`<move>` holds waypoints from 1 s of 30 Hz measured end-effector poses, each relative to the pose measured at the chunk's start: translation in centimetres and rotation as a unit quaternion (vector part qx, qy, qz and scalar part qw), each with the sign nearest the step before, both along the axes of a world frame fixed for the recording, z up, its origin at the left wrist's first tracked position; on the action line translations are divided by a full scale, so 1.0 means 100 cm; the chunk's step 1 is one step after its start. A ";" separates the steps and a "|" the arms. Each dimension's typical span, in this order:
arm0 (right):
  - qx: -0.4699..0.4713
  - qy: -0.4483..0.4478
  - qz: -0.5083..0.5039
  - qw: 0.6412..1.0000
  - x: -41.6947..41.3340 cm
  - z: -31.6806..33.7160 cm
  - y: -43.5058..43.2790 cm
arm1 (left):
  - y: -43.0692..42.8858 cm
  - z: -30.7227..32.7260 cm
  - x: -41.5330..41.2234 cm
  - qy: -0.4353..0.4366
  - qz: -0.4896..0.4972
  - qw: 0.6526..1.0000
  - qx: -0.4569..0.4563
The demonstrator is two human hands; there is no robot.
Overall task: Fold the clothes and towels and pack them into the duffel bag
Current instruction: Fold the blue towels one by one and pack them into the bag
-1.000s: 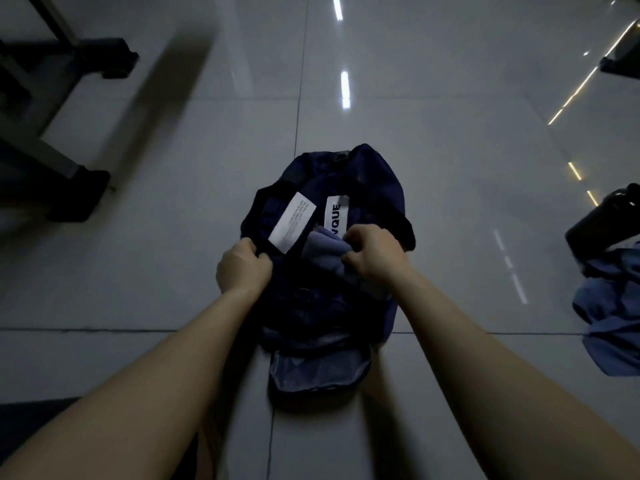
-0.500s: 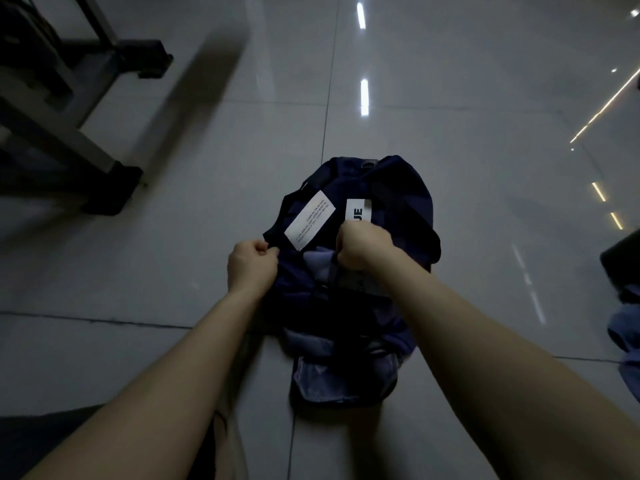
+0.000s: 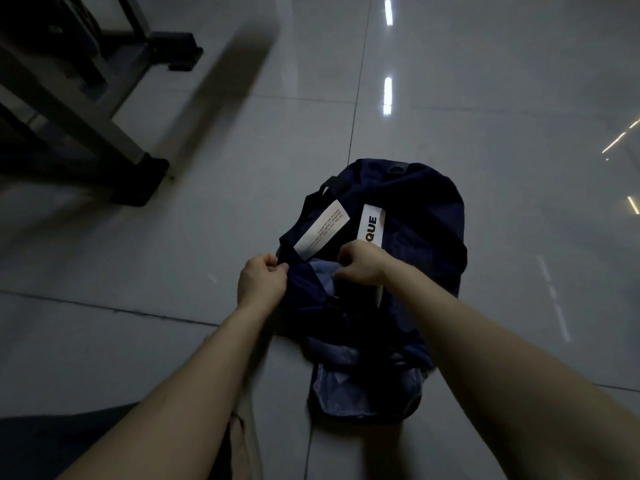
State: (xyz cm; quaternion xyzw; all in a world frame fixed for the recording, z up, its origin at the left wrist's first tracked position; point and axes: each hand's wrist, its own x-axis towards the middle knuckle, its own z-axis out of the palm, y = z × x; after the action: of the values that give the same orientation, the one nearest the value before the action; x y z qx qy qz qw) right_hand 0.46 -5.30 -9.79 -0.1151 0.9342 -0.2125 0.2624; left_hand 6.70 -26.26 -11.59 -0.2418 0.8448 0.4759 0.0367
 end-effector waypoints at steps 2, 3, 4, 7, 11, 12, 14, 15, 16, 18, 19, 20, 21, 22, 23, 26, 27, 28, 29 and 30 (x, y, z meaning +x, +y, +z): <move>-0.009 -0.026 0.026 0.999 0.000 0.005 0.003 | 0.005 0.002 0.000 0.021 0.002 1.000 0.001; -0.012 -0.025 0.041 0.999 -0.001 0.008 0.002 | 0.007 0.005 0.000 0.043 -0.004 0.999 -0.004; -0.017 -0.020 0.051 0.998 -0.002 0.012 -0.002 | 0.008 0.010 0.001 0.070 -0.011 0.997 -0.013; -0.053 -0.005 0.041 0.998 -0.003 0.014 -0.014 | 0.008 0.020 -0.002 0.133 0.003 0.991 0.009; -0.016 0.044 0.011 0.999 0.008 -0.010 -0.013 | 0.009 0.008 -0.003 0.021 -0.070 0.997 0.017; -0.006 0.046 0.003 0.999 0.011 -0.016 -0.010 | 0.010 0.001 0.000 -0.021 -0.100 0.994 -0.029; -0.028 0.035 -0.016 0.999 0.015 -0.016 -0.001 | 0.015 -0.008 0.003 -0.057 -0.129 0.983 -0.114; -0.050 0.038 -0.033 0.997 0.017 -0.014 0.004 | 0.017 -0.011 0.002 -0.062 -0.129 0.980 -0.140; -0.068 0.054 -0.062 0.994 0.018 -0.011 0.010 | 0.020 -0.011 0.001 -0.067 -0.127 0.977 -0.161; -0.064 0.115 -0.148 0.980 0.019 -0.006 0.025 | 0.025 -0.006 0.000 -0.067 -0.123 0.967 -0.213; -0.042 0.143 -0.194 0.970 0.020 -0.005 0.033 | 0.027 -0.005 0.001 -0.042 -0.121 0.962 -0.243; -0.016 0.146 -0.232 0.961 0.022 -0.004 0.041 | 0.029 -0.004 0.003 0.005 -0.123 0.956 -0.267; 0.005 0.128 -0.255 0.958 0.023 -0.004 0.046 | 0.033 -0.004 0.007 0.064 -0.130 0.949 -0.279; 0.022 0.093 -0.260 0.961 0.025 -0.004 0.049 | 0.037 -0.005 0.012 0.120 -0.149 0.942 -0.277; 0.031 0.057 -0.256 0.964 0.026 -0.005 0.048 | 0.041 -0.008 0.017 0.158 -0.181 0.932 -0.272; 0.028 0.007 -0.254 0.967 0.025 -0.009 0.043 | 0.048 -0.024 0.031 0.151 -0.263 0.911 -0.281; 0.039 0.008 -0.252 0.967 0.024 -0.009 0.043 | 0.048 -0.029 0.034 0.130 -0.264 0.915 -0.275; 0.060 0.009 -0.248 0.967 0.023 -0.008 0.042 | 0.047 -0.034 0.036 0.110 -0.261 0.923 -0.261; 0.082 0.008 -0.243 0.966 0.023 -0.008 0.042 | 0.046 -0.037 0.036 0.095 -0.258 0.930 -0.245; 0.102 0.006 -0.239 0.966 0.023 -0.007 0.043 | 0.045 -0.038 0.036 0.084 -0.255 0.936 -0.228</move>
State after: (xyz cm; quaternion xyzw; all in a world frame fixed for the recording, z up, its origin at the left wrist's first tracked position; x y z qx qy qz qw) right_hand 2.74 -0.99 -10.50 0.1372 0.9530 -0.1715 0.2086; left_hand 10.25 -21.76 -15.43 0.0203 0.9640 0.2634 0.0296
